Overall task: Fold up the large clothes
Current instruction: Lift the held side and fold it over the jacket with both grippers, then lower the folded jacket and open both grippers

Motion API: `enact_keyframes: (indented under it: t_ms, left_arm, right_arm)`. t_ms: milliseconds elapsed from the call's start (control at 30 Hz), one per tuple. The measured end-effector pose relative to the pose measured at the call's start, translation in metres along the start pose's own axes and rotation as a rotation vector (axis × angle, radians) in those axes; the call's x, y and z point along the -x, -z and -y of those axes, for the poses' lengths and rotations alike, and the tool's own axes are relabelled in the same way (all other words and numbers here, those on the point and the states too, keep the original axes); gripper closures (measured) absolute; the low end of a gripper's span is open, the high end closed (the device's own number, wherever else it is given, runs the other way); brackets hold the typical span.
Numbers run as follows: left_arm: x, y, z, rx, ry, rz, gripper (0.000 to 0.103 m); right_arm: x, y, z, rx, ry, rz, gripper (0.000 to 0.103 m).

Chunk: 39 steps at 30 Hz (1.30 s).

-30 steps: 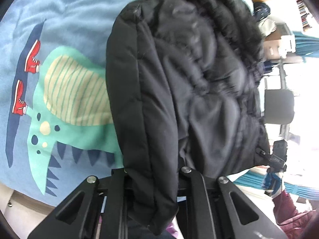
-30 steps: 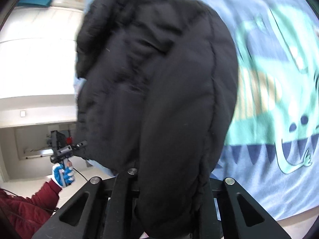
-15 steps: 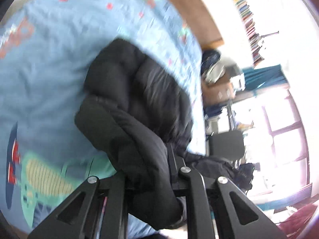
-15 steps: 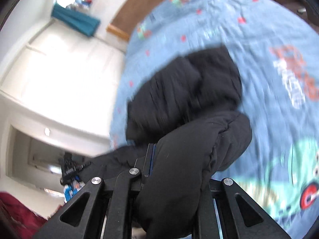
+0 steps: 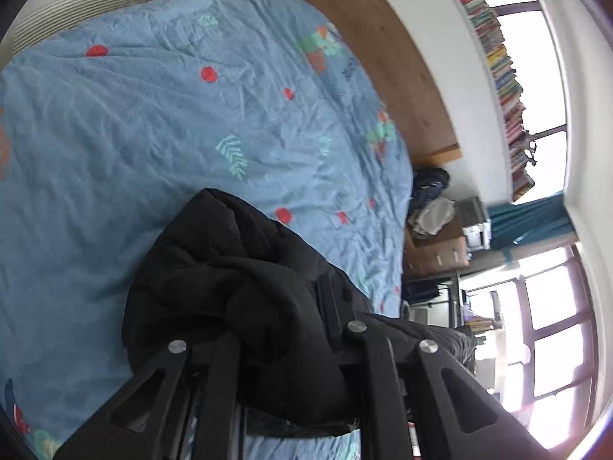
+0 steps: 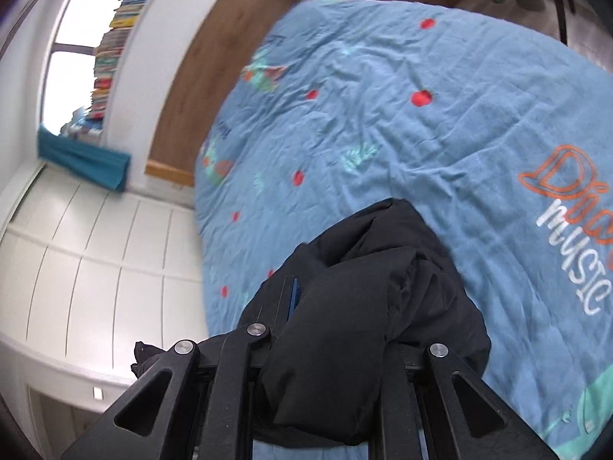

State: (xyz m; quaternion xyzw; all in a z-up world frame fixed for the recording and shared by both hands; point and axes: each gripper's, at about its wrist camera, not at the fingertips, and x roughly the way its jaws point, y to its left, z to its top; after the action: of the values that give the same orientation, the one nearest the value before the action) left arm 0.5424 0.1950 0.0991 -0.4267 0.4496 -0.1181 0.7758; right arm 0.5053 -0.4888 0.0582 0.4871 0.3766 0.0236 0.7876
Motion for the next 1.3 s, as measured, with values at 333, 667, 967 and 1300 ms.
enact_keyframes:
  t_ms: [333, 667, 967, 1300]
  left_arm:
    - [-0.164, -0.053, -0.052, 0.079, -0.187, -0.099, 0.079]
    - [-0.141, -0.067, -0.062, 0.187, 0.022, 0.003, 0.045]
    - [-0.077, -0.063, -0.028, 0.079, 0.047, 0.053, 0.039]
    - [-0.025, -0.024, 0.029, -0.229, -0.189, 0.126, 0.037]
  right_arm:
    - [-0.126, -0.047, 0.025, -0.026, 0.183, -0.066, 0.080]
    - [-0.130, -0.052, 0.022, -0.013, 0.117, -0.042, 0.037]
    - [-0.075, -0.056, -0.011, 0.047, 0.051, 0.066, 0.021]
    - [-0.037, -0.004, -0.077, 0.394, 0.091, 0.074, 0.017]
